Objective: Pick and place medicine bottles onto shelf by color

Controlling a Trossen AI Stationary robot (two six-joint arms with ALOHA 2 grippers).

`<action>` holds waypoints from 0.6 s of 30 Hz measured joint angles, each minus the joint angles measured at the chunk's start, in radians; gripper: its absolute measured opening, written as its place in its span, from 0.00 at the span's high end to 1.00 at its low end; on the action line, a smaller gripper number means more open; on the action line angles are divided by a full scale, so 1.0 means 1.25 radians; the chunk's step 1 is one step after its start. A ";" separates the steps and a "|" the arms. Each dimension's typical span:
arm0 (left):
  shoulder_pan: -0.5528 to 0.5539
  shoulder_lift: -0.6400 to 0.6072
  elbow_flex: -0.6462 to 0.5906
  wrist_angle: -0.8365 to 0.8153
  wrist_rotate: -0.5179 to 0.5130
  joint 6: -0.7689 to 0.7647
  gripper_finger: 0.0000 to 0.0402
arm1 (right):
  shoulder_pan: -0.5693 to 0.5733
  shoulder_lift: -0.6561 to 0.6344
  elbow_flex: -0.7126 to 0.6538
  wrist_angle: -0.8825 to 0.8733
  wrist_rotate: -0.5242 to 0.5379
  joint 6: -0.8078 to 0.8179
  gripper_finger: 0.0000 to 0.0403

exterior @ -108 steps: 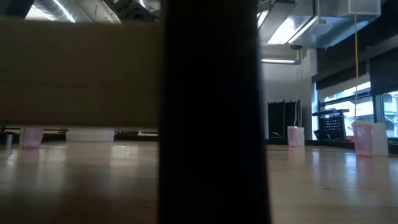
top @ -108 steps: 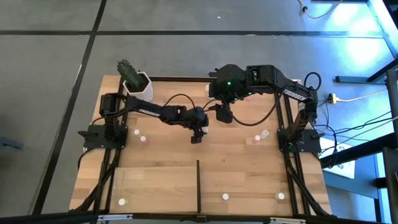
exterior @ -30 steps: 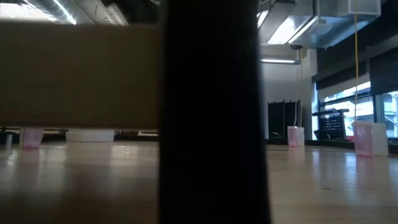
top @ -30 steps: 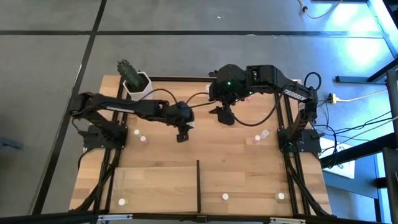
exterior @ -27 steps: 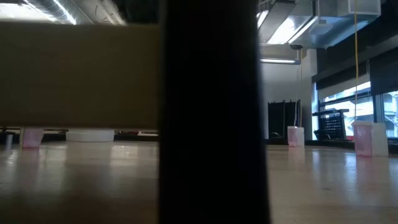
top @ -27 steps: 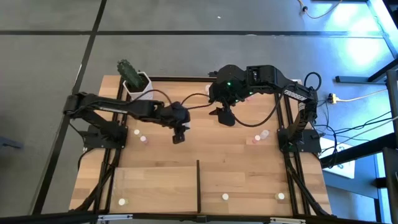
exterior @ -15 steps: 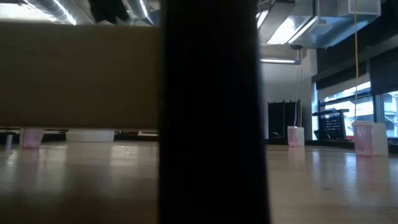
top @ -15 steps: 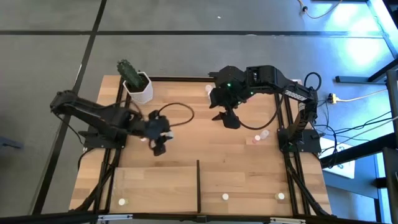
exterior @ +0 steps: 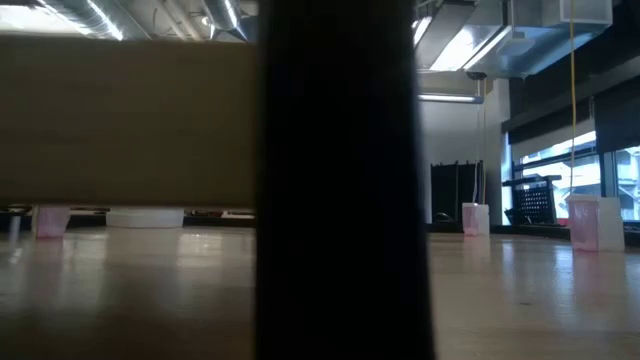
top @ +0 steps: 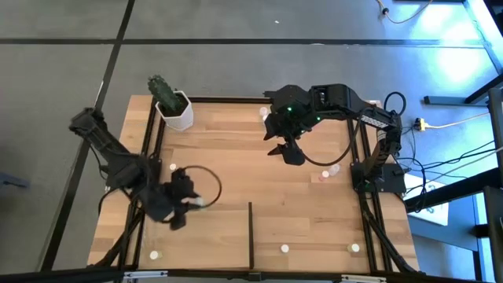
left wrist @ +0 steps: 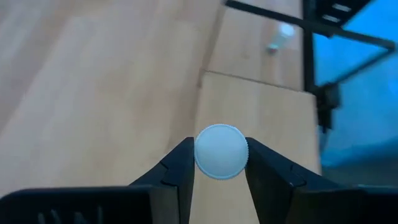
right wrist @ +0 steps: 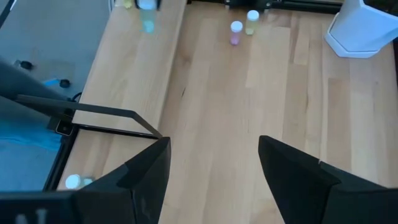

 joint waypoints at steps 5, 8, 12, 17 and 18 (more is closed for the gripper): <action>-0.070 0.041 0.000 0.001 -0.011 -0.087 0.71 | 0.000 0.000 0.000 0.000 0.000 0.002 0.39; -0.102 0.070 0.000 0.001 -0.011 -0.175 0.71 | 0.000 0.000 0.000 -0.001 -0.006 0.001 0.39; -0.147 0.098 0.000 0.045 -0.010 -0.285 0.71 | 0.000 0.000 0.000 0.000 -0.006 -0.002 0.39; -0.200 0.122 0.000 0.101 -0.010 -0.331 0.71 | 0.000 0.000 0.000 0.000 -0.028 -0.005 0.39; -0.210 0.127 0.000 0.100 -0.010 -0.335 0.71 | 0.000 0.000 0.000 0.000 -0.035 -0.008 0.39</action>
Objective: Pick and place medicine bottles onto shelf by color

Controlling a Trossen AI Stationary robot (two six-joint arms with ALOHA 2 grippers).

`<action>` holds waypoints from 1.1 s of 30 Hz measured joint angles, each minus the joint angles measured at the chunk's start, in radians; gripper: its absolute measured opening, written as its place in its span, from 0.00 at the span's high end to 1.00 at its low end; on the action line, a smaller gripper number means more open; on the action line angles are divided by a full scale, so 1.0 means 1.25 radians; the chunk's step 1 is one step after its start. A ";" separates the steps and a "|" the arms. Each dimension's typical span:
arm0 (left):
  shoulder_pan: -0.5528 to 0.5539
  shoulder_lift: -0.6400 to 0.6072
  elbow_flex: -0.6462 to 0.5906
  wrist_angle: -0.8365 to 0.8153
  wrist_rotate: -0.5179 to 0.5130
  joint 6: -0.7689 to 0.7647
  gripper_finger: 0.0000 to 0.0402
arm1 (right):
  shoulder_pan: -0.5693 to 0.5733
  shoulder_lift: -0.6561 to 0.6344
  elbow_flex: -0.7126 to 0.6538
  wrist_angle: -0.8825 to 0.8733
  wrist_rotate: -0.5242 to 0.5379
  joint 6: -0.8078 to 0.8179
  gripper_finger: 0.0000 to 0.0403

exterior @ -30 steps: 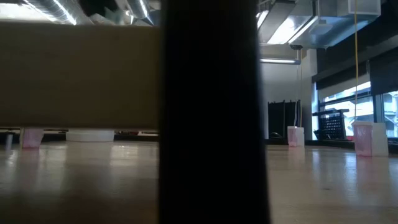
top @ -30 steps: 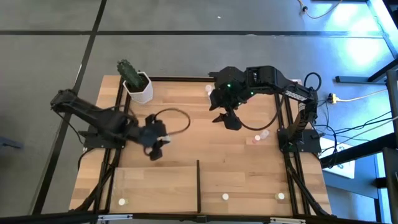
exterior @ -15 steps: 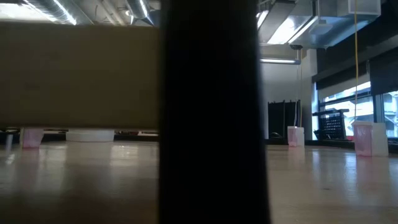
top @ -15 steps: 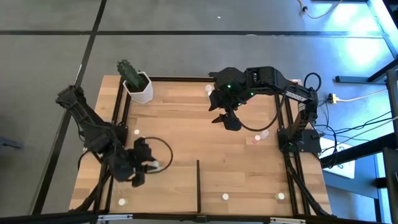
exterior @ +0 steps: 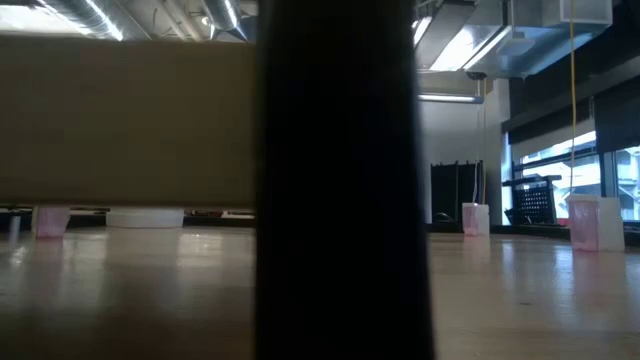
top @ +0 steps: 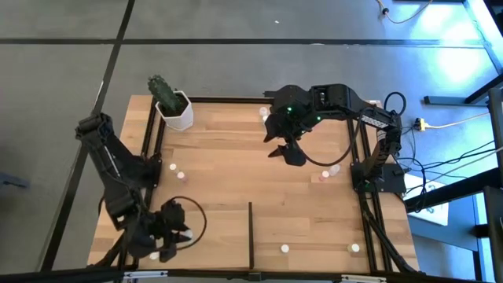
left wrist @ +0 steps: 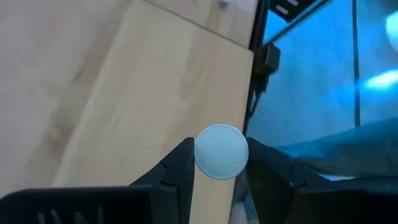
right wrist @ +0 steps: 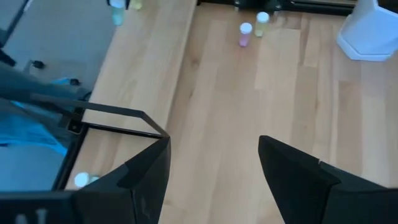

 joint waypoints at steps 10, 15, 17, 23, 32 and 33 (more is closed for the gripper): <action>-0.107 0.019 0.000 -0.037 -0.025 0.068 0.71 | 0.000 0.000 0.000 0.003 -0.028 -0.035 0.39; -0.155 0.020 0.000 -0.084 -0.060 0.109 0.71 | 0.000 0.000 0.000 0.003 -0.028 -0.035 0.39; -0.168 0.020 0.000 -0.092 -0.071 0.124 0.71 | 0.000 0.000 0.000 0.003 -0.028 -0.035 0.39; -0.175 0.021 0.000 -0.096 -0.076 0.154 0.71 | 0.000 0.000 0.000 0.003 -0.028 -0.035 0.39; -0.165 0.024 0.000 -0.094 -0.137 0.194 0.71 | 0.000 0.000 0.000 0.003 -0.027 -0.035 0.39; -0.166 0.029 0.000 -0.094 -0.137 0.194 0.71 | 0.000 0.000 0.000 0.003 -0.027 -0.035 0.39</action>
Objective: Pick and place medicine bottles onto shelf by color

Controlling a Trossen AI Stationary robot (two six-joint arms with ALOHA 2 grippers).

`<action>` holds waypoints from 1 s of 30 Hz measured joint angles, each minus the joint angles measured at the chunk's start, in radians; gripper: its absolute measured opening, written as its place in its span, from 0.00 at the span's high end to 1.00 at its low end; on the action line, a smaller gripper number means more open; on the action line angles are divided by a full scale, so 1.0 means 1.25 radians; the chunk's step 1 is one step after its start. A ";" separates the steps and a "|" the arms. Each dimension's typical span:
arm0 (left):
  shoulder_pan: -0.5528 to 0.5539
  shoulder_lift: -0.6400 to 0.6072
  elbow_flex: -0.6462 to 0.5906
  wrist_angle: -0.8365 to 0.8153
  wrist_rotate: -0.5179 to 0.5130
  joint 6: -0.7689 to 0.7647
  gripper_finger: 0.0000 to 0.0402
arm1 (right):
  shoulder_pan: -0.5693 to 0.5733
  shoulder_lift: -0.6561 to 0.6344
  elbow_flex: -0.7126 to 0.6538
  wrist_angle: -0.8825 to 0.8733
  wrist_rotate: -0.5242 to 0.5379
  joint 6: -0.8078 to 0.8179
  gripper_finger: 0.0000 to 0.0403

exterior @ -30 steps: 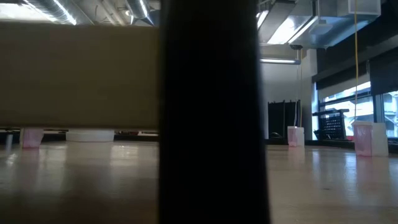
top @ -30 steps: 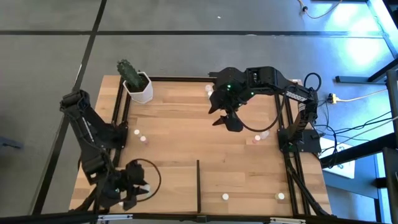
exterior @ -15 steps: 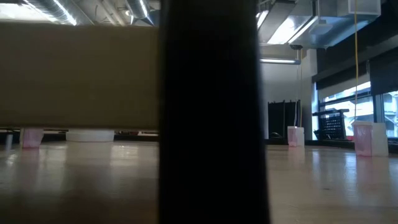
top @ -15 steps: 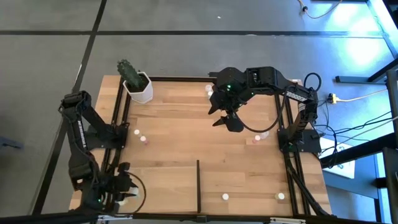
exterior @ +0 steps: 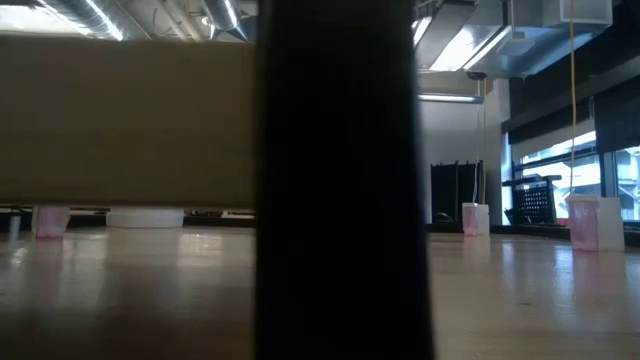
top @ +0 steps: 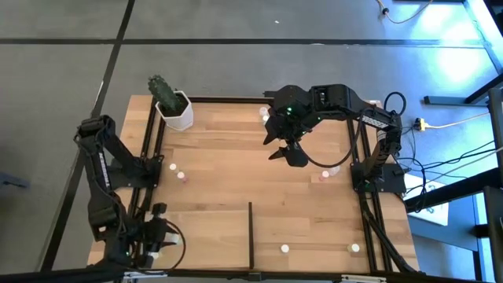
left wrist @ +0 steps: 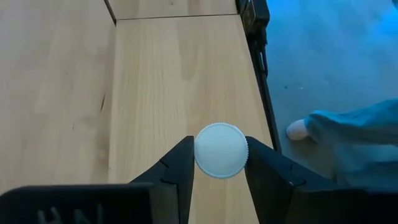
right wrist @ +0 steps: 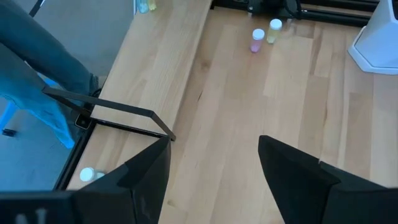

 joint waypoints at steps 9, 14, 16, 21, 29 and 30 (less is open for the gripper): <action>-0.011 0.079 0.000 0.037 0.027 0.003 0.71 | 0.000 0.000 0.000 0.000 0.000 0.000 0.39; -0.027 0.110 0.000 0.069 0.044 0.003 0.71 | 0.000 0.000 0.000 0.000 0.000 0.000 0.39; -0.032 0.125 0.000 0.070 0.049 0.003 0.71 | 0.000 0.000 0.000 0.000 0.000 0.000 0.39; -0.034 0.159 0.000 0.077 0.050 0.002 0.71 | 0.000 0.000 0.000 0.000 0.000 0.000 0.39; -0.035 0.189 0.000 0.093 0.050 -0.022 0.71 | 0.000 0.000 0.000 0.000 0.001 0.000 0.39; -0.036 0.190 0.000 0.093 0.049 -0.025 0.71 | 0.000 0.000 0.000 0.000 0.000 0.000 0.39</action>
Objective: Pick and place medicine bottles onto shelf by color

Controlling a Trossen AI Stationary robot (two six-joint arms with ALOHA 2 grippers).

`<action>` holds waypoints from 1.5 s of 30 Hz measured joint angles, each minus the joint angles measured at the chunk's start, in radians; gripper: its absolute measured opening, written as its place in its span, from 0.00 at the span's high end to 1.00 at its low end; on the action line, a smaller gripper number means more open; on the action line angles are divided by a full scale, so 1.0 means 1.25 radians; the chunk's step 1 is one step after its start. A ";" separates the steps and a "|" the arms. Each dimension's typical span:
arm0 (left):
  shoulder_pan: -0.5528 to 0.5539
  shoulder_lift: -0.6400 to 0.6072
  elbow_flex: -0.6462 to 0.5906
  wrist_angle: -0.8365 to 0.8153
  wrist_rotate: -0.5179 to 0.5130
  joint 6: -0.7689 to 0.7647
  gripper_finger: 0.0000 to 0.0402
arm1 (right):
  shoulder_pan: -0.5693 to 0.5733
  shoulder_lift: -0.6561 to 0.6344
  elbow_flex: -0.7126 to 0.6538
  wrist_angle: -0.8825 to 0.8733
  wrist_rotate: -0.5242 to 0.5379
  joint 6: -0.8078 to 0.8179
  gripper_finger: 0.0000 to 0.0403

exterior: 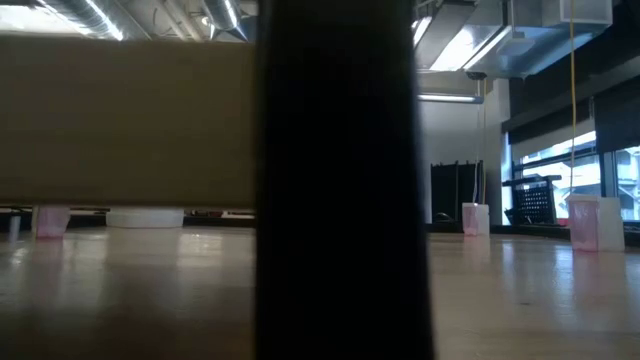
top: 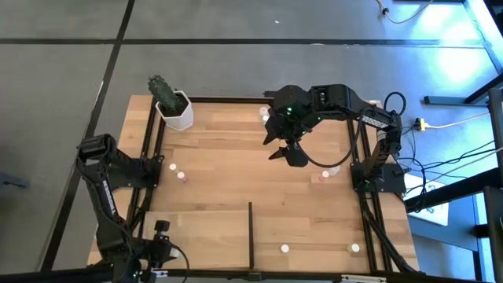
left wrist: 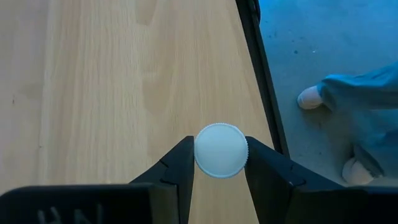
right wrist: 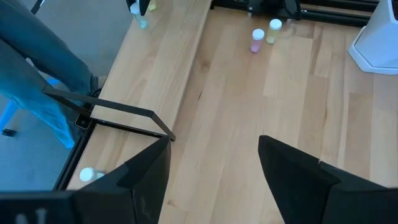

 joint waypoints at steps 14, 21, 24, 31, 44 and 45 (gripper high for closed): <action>-0.009 0.000 0.000 -0.019 -0.001 -0.037 0.71 | 0.000 0.000 0.000 0.004 0.000 0.000 0.39; -0.009 0.000 0.000 -0.029 -0.001 -0.040 0.71 | 0.000 0.000 0.000 0.005 0.000 0.000 0.39; -0.009 0.000 0.000 -0.030 -0.001 -0.041 0.71 | 0.000 0.000 0.000 0.005 0.000 0.000 0.39; -0.009 0.000 0.000 -0.031 -0.001 -0.041 0.71 | 0.000 0.000 0.000 0.005 0.000 0.000 0.39; -0.009 0.000 0.000 -0.043 -0.002 -0.059 0.58 | 0.000 0.000 0.000 0.005 0.000 0.000 0.39; -0.009 0.000 0.000 -0.043 -0.002 -0.059 0.57 | 0.000 0.000 0.000 0.005 0.000 0.000 0.39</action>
